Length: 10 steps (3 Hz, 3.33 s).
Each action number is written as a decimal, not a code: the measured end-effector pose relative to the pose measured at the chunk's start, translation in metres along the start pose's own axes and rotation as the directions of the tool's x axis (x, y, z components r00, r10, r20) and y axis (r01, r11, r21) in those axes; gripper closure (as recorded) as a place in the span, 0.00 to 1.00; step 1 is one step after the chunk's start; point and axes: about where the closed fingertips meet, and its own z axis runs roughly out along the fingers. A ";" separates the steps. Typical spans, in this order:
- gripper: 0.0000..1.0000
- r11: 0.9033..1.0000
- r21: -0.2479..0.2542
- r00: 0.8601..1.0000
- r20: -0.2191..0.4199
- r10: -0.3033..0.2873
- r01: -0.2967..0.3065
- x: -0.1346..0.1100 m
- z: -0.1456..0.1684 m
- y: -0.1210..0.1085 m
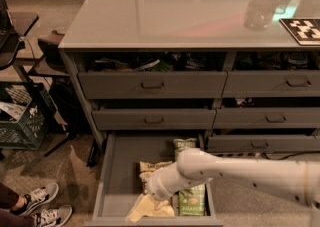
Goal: Pick brown chip bag from bottom drawer and place on counter
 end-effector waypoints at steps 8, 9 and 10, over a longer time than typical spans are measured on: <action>0.00 0.757 0.447 0.873 -0.140 -0.468 0.477 -0.015 -0.050 -0.175; 0.00 0.774 0.414 0.877 -0.174 -0.449 0.478 0.014 -0.021 -0.205; 0.00 0.800 0.389 0.890 -0.210 -0.405 0.456 0.050 -0.006 -0.231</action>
Offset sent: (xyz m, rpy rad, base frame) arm 0.0827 -0.0365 0.0573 0.0975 -0.8280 0.0920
